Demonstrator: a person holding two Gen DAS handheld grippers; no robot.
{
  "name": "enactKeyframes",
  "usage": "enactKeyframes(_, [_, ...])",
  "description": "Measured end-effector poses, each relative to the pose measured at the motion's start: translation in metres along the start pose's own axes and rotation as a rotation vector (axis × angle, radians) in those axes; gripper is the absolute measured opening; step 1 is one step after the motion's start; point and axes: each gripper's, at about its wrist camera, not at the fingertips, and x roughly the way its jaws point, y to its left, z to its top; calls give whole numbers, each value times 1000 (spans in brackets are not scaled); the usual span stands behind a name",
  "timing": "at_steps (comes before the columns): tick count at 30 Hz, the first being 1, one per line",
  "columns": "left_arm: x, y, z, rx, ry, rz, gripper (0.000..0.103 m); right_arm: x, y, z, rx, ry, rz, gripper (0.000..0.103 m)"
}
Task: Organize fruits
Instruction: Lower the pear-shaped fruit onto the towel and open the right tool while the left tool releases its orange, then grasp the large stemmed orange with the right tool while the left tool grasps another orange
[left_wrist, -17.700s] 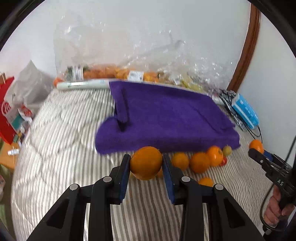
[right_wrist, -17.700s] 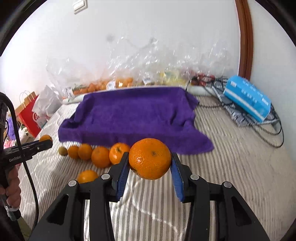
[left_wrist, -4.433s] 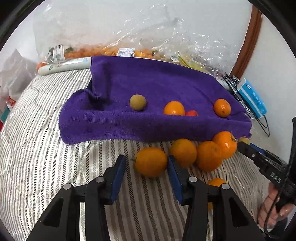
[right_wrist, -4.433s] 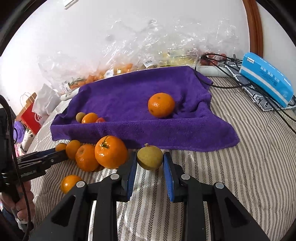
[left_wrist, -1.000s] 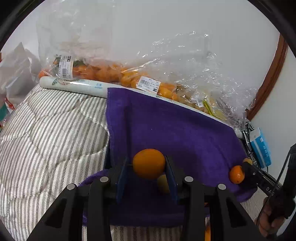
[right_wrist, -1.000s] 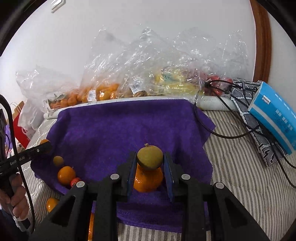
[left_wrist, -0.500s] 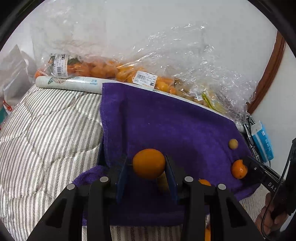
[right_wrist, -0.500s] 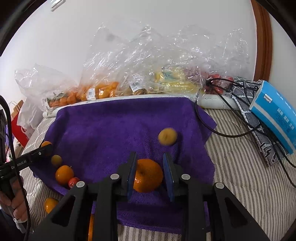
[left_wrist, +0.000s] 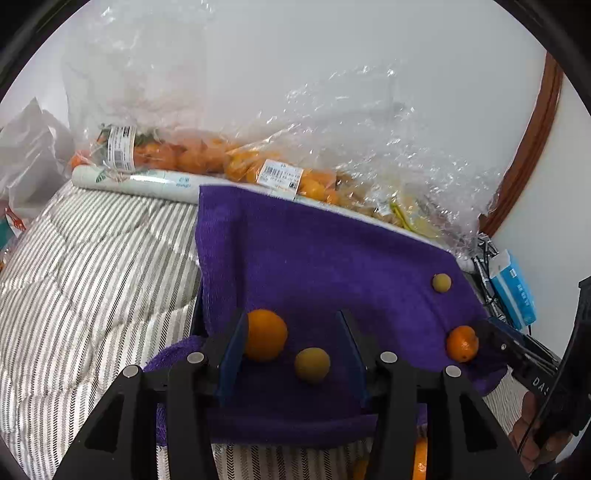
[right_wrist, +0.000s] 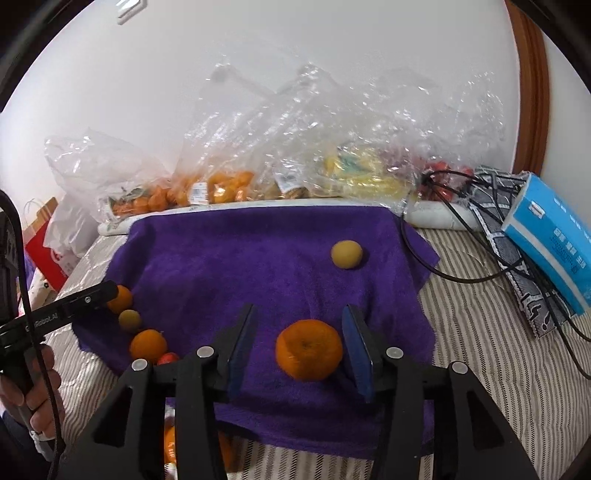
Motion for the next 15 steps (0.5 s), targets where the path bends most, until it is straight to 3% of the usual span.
enactKeyframes(6, [-13, -6, 1, 56, -73, 75, 48, -17, 19, -3, -7, -30, 41, 48])
enactKeyframes(15, [-28, -4, 4, 29, -98, 31, 48, -39, 46, -44, -62, 31, 43, 47])
